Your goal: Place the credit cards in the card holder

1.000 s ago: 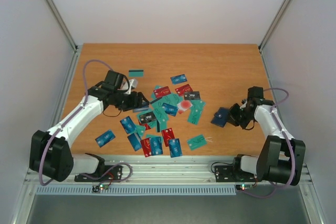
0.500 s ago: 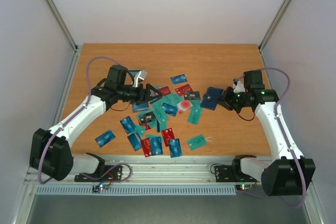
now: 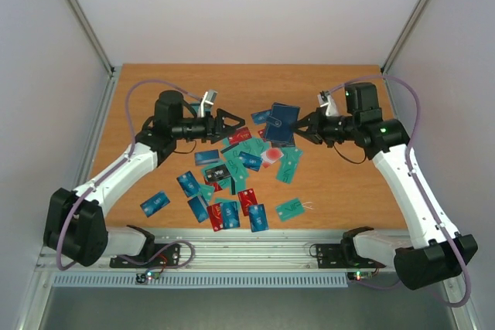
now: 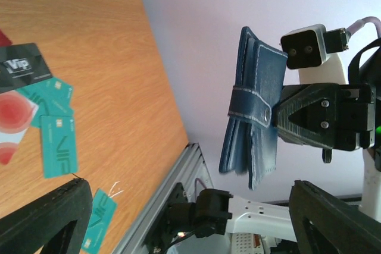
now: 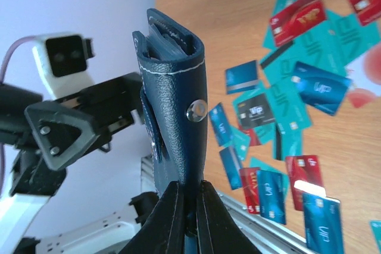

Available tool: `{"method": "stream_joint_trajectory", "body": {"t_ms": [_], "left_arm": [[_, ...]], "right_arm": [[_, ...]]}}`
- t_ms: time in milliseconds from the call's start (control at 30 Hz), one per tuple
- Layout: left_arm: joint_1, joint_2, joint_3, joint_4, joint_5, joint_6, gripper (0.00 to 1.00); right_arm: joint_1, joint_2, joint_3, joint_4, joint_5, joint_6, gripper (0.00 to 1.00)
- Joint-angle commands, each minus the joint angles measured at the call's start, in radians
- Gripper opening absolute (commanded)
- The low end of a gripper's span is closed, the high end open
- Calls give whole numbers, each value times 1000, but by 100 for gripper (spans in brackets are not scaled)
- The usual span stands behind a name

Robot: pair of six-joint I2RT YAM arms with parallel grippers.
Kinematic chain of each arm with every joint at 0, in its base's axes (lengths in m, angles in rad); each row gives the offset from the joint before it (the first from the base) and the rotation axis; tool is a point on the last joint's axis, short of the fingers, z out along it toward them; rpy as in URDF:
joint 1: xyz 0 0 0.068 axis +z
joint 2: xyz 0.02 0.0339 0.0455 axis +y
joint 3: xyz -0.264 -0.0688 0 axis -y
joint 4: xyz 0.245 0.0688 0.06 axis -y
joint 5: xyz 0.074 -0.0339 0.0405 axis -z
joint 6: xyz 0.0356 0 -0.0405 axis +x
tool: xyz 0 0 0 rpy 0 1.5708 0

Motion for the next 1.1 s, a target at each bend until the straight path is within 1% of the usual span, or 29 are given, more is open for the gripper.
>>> {"method": "stream_joint_trajectory", "body": {"t_ms": [0, 67, 200, 533, 600, 667, 833, 933, 967, 1067], "left_arm": [[-21, 13, -21, 215, 48, -107, 95], [-34, 13, -18, 240, 52, -121, 98], [-60, 14, -9, 275, 62, -128, 96], [-102, 12, 12, 330, 80, -129, 78], [-115, 12, 24, 304, 77, -110, 74], [-129, 10, 44, 243, 62, -71, 67], [-154, -1, 101, 68, 2, 57, 59], [-156, -2, 130, -7, -27, 126, 51], [-156, -2, 136, -42, -31, 140, 48], [-156, -2, 138, -45, -35, 146, 36]], "right_arm": [[72, 26, 70, 57, -50, 53, 1], [97, 38, 90, 67, -48, 58, 1], [135, 61, 120, 80, -43, 68, 1], [181, 104, 171, 65, 6, 74, 1], [187, 112, 179, 64, 19, 77, 1], [194, 122, 190, 57, 33, 77, 1], [210, 147, 230, 4, 59, 57, 1], [213, 159, 251, -36, 80, 44, 1], [213, 163, 254, -43, 85, 45, 1], [215, 168, 262, -52, 97, 51, 1]]}}
